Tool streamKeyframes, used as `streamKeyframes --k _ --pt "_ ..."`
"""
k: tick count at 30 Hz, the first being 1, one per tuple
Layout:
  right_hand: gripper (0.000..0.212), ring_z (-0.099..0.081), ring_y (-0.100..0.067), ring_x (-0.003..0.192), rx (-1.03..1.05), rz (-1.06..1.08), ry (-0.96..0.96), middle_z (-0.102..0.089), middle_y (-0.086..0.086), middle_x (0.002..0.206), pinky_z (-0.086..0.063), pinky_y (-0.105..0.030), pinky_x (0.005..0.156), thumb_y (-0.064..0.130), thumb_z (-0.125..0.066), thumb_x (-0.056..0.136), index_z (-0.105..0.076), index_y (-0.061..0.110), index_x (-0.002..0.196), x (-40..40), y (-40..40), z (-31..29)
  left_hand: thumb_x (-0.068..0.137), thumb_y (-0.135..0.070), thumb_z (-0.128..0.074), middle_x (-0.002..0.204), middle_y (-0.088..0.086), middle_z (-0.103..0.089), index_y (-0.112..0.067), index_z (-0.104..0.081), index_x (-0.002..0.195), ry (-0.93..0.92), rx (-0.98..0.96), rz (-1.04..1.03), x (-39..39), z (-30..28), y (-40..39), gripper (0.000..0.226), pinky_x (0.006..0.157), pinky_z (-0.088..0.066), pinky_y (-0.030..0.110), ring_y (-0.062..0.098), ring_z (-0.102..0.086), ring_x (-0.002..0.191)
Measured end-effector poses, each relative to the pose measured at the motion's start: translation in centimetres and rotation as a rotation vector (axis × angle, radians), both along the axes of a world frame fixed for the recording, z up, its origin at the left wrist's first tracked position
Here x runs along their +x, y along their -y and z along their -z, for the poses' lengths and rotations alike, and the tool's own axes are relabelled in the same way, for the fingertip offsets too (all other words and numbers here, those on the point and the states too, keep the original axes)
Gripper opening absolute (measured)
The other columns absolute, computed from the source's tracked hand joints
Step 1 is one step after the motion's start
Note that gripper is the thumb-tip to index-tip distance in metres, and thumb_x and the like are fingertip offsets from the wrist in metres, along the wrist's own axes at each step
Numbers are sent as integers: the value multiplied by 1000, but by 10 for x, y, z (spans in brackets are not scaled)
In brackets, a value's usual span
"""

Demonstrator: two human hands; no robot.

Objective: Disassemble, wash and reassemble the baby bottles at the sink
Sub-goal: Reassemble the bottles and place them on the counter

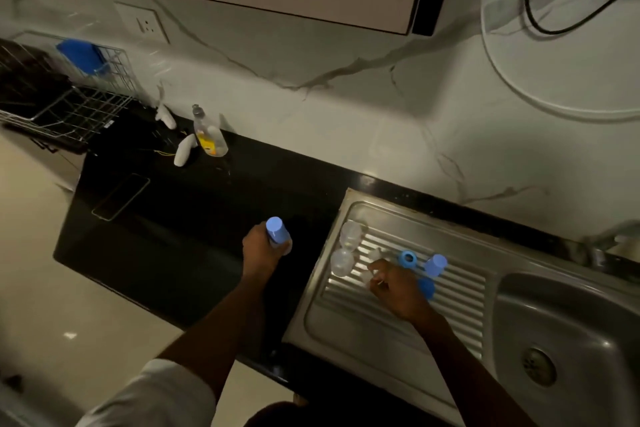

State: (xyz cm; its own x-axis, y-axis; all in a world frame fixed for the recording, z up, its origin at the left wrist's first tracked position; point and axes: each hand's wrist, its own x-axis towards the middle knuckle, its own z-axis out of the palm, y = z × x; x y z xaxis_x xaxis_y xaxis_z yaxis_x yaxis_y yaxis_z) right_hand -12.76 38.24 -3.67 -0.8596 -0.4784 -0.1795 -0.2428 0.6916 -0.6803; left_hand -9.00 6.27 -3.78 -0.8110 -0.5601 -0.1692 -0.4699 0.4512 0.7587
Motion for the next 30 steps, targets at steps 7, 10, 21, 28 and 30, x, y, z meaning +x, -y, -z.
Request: streamKeyframes --k 7,10,21,28,30 --pt "13 -69 -17 88 -8 38 -7 -72 0 99 -54 -36 81 17 -71 90 -69 13 103 -6 -9 7 72 -23 -91 121 -3 -65 -19 -57 126 13 61 49 4 10 8 64 99 -51 35 17 -62 115" --pt "22 -62 -10 89 -4 52 15 -70 -2 96 -45 -24 81 17 -68 92 -69 11 113 -5 -17 5 67 -28 -94 127 -6 -63 -23 -53 135 28 35 134 10 -2 13 80 106 -49 41 14 -59 119" --pt "8 -67 -26 95 305 3 -116 -71 -5 93 -52 -38 86 12 -63 85 -70 15 87 -27 -46 27 82 -14 -78 141 5 -51 -22 -49 141 -118 -503 147 8 -67 -9 67 105 -46 49 28 -45 132" --pt "13 -63 -32 93 599 11 -207 -67 -6 91 -34 -43 86 25 -79 69 -70 18 76 -34 -44 28 95 -37 -51 118 -1 -64 -24 -63 119 -164 -609 880 -50 -48 -134 30 90 -50 39 18 -58 109" --pt "18 -63 -34 84 584 31 -246 -64 -8 82 -31 -42 78 26 -83 62 -67 18 66 -34 -47 38 93 -32 -55 118 6 -66 -20 -66 116 20 -832 1074 -59 -21 -165 28 94 -48 43 25 -60 112"
